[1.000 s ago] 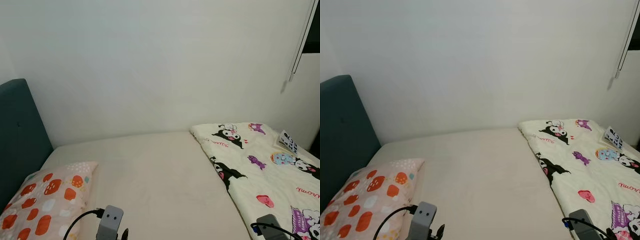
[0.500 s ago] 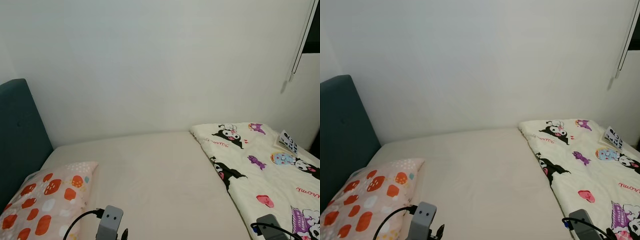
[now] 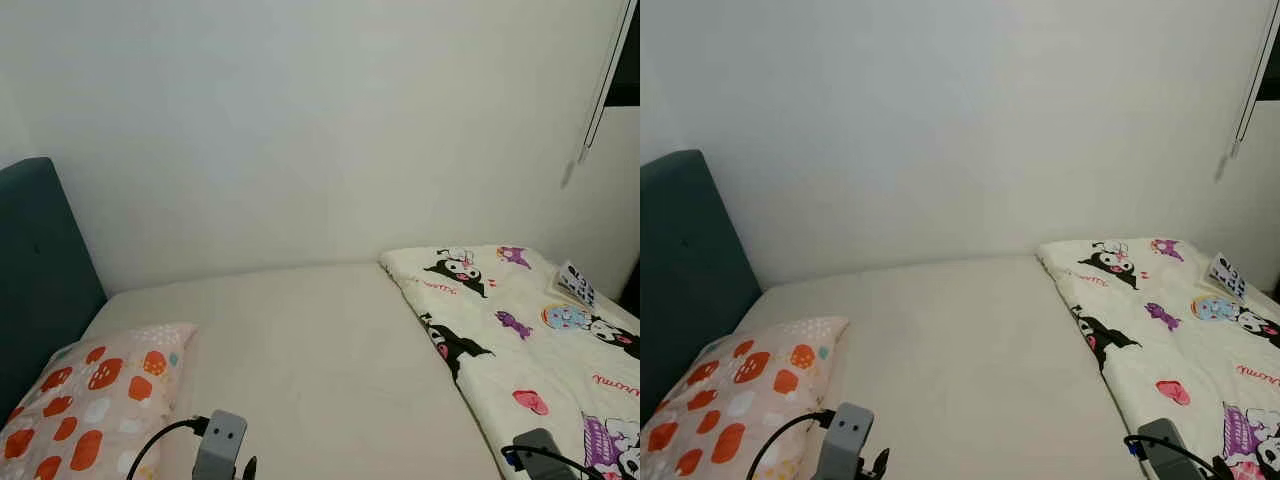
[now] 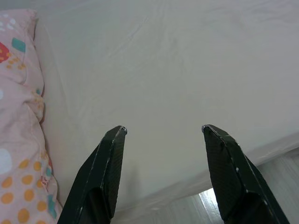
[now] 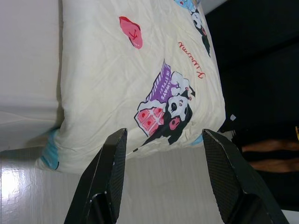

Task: Clean up the room

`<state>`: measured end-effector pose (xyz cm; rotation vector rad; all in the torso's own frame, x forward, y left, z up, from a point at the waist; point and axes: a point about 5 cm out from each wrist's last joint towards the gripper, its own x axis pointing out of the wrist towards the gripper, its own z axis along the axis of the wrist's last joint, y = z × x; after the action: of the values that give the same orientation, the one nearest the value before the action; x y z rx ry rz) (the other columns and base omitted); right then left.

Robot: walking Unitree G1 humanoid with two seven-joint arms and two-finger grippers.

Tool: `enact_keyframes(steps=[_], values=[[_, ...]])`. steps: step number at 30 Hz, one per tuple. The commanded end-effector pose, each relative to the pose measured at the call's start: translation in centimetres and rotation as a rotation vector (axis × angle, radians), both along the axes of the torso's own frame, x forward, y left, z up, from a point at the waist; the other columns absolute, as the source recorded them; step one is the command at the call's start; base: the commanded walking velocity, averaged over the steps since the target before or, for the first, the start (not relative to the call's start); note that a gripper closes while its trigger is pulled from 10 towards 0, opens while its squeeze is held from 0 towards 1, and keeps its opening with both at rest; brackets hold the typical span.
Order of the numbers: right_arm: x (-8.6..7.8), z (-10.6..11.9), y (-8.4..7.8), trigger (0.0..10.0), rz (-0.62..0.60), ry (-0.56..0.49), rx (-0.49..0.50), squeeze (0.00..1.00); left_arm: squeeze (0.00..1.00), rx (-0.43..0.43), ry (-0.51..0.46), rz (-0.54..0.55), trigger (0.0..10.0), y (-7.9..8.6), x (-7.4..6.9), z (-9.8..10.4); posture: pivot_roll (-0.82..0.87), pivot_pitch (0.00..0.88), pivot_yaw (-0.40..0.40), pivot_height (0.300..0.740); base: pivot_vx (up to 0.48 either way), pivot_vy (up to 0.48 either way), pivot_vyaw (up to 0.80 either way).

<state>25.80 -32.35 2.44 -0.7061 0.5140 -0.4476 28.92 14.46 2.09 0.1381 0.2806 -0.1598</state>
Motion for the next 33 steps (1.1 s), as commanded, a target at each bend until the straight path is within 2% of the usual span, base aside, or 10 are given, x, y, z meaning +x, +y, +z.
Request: enact_keyframes(steps=[1, 18, 33], values=[[-0.15, -0.18, -0.05, 10.0, -0.013, 0.007, 0.011, 0.0, 0.0, -0.018, 0.015, 0.012, 10.0, 0.06, -0.24, -0.42, -0.06, 0.097, 0.031, 0.74, 0.0, 0.0, 0.0], [-0.17, -0.32, 0.18, 10.0, -0.012, 0.006, 0.011, 0.0, 0.0, -0.016, 0.018, -0.011, 10.0, -0.24, -0.09, -0.36, -0.07, 0.099, 0.051, 0.74, 0.0, 0.0, 0.0], [-0.17, -0.45, 0.44, 10.0, -0.01, 0.003, 0.011, 0.0, 0.0, -0.007, 0.023, -0.022, 10.0, 0.17, -0.2, -0.41, -0.07, 0.102, 0.067, 0.74, 0.0, 0.0, 0.0]])
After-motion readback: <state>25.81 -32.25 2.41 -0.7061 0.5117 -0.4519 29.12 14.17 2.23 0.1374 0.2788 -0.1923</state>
